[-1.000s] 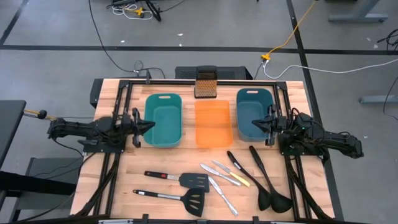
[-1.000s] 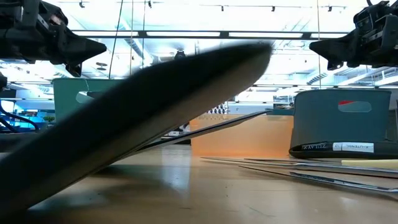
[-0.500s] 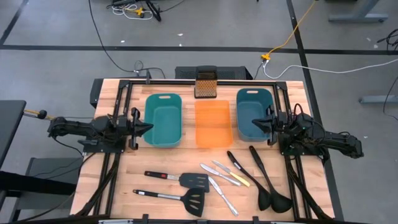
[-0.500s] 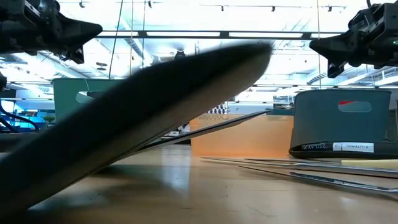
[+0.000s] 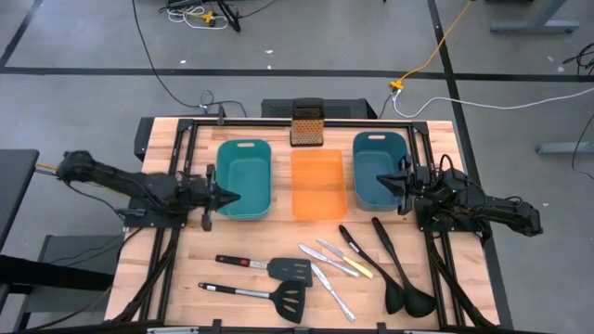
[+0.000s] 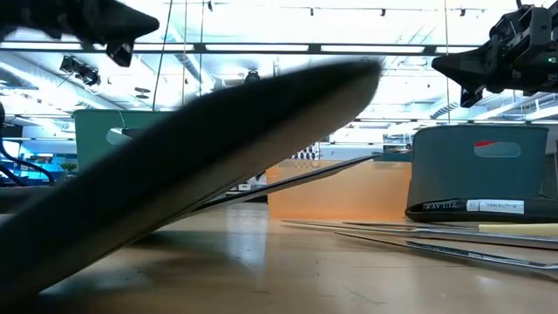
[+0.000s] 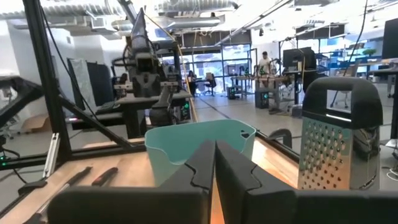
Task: Pick & Place Kitchen Items
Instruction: Put the bottom black spatula into the green bin
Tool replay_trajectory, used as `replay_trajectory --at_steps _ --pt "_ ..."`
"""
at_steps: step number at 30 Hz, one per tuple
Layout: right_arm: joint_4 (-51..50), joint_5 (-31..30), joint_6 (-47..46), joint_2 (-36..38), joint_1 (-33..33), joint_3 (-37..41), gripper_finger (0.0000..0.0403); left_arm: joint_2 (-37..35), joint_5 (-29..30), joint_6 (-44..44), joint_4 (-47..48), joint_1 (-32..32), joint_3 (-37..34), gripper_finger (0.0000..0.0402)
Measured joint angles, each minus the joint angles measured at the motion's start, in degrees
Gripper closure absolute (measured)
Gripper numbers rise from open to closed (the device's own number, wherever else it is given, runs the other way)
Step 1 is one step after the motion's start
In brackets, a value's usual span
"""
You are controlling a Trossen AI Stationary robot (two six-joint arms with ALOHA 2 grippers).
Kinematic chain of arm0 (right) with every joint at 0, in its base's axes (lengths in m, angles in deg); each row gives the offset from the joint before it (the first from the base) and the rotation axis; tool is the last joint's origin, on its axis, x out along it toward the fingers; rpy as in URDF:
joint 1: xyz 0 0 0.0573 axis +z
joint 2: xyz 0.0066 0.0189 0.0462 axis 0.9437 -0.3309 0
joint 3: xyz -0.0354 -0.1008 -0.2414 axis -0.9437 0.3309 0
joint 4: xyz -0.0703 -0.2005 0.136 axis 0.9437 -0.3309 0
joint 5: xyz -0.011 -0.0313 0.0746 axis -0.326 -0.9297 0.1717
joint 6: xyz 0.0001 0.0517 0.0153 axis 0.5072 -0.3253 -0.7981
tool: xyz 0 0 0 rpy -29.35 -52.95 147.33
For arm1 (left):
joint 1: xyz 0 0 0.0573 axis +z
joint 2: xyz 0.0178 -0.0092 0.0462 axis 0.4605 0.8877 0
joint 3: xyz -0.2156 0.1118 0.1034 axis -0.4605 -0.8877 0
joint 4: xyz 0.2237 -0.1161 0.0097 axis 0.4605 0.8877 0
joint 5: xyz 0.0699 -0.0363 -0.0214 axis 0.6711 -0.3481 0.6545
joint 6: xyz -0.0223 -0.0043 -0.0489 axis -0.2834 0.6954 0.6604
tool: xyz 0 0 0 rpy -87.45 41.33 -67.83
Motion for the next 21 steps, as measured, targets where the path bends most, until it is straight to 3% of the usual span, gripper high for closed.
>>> replay_trajectory --at_steps 4,10,13,17,21 --pt "-0.93 0.38 -0.9 0.0 0.0 0.0 0.0381 11.32 6.59 11.65 21.73 -4.72 13.94 0.0365" --pt "-1.59 0.38 -1.74 0.01 0.0 0.0 0.0381 28.3 2.35 25.92 45.25 -12.49 31.41 0.032" --pt "-1.62 0.37 -1.74 0.0 0.0 0.0 0.0381 35.78 -3.86 28.04 46.96 -17.07 35.7 0.0297" --pt "-2.01 0.35 -1.74 0.0 0.0 0.0 0.0381 44.87 -5.58 32.92 47.0 -21.17 38.94 0.0271" --pt "-2.48 0.32 -1.74 0.0 -0.01 0.0 0.0381 52.15 -11.44 35.29 43.77 -23.76 40.01 0.0254"
